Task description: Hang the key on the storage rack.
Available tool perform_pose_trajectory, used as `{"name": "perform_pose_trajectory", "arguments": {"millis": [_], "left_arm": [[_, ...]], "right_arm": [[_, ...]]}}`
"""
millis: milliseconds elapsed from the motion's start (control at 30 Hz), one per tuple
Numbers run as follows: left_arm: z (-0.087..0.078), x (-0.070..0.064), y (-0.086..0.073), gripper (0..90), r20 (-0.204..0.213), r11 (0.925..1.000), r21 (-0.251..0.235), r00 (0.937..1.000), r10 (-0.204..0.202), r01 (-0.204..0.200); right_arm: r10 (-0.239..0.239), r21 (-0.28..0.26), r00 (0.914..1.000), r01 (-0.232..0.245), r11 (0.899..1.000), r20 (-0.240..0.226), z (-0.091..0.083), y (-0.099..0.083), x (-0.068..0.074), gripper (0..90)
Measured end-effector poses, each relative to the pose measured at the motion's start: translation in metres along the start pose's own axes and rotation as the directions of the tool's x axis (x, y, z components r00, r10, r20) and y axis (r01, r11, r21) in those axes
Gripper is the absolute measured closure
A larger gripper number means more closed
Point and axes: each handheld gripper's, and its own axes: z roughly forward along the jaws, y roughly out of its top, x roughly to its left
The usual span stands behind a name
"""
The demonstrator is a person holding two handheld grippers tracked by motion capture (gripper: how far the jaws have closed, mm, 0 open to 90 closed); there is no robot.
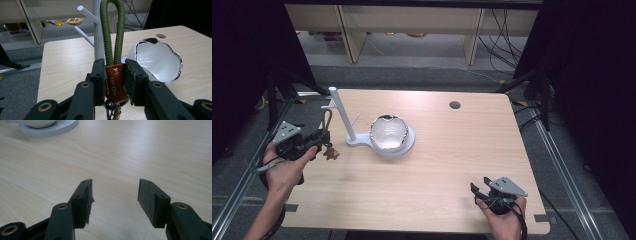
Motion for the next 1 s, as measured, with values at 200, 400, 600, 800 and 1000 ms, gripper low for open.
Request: {"name": "perform_pose_trajectory", "arguments": {"millis": [200,400,600,800,1000], "left_arm": [[0.001,0.003,0.001,69.7,0.002,1.0000,-0.001,1.0000,-0.005,0.005],[0.002,0.007,0.003,69.7,-0.004,0.9999,0.010,0.9999,-0.010,0.010],[0.003,0.011,0.003,69.7,-0.006,0.9997,0.016,0.9998,-0.021,0.021],[0.005,0.015,0.004,69.7,-0.008,0.9995,0.018,0.9996,-0.028,0.028],[0.007,0.018,0.007,69.7,-0.012,0.9993,0.023,0.9995,-0.029,0.029]], "right_arm": [[-0.004,-0.005,1.0000,0.004,1.000,-0.003,0.001,0.000,0.000,46.2],[0.005,0.000,1.0000,-0.005,1.000,-0.004,0.001,0.000,0.000,46.0],[0.001,-0.008,1.0000,-0.001,1.000,-0.005,0.001,0.000,0.000,46.0],[-0.004,-0.005,1.0000,0.004,1.000,0.000,0.001,0.000,0.000,45.9],[0.002,0.009,1.0000,-0.002,1.000,0.001,0.000,0.000,0.001,45.9]]}}
